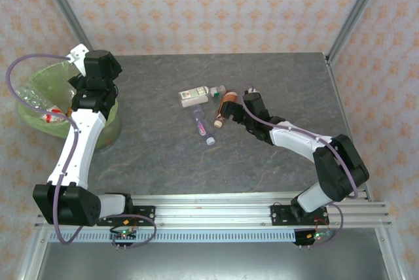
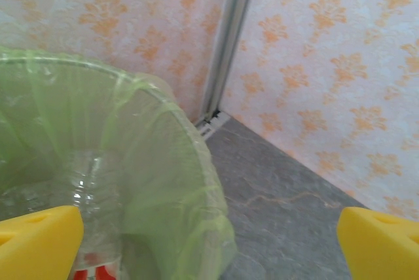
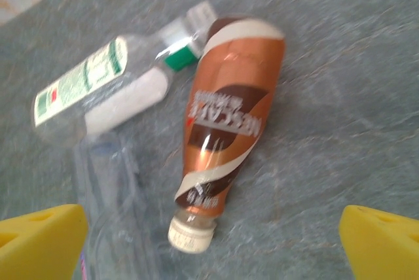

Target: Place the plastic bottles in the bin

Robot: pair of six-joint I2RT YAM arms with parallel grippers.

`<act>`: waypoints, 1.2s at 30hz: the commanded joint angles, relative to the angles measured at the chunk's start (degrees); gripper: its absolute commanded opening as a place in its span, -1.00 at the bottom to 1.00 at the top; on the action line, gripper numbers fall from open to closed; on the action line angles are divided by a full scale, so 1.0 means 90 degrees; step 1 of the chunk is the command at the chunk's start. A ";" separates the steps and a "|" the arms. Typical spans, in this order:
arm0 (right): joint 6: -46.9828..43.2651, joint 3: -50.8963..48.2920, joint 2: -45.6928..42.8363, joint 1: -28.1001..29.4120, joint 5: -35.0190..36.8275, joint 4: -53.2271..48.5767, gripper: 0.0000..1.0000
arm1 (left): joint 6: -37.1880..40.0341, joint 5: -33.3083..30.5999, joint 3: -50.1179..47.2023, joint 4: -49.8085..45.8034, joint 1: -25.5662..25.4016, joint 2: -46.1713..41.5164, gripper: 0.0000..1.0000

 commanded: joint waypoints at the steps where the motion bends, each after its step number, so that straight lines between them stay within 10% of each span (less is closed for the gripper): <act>1: -0.0792 0.0065 0.0062 0.0285 -0.0308 -0.0075 0.99 | -0.0117 0.0719 -0.0001 -0.0205 -0.0049 -0.0096 1.00; 36: -0.1568 0.1284 0.2075 0.1566 0.0552 -0.0758 0.89 | -0.0249 0.3113 0.0147 -0.0370 -0.0566 0.0324 1.00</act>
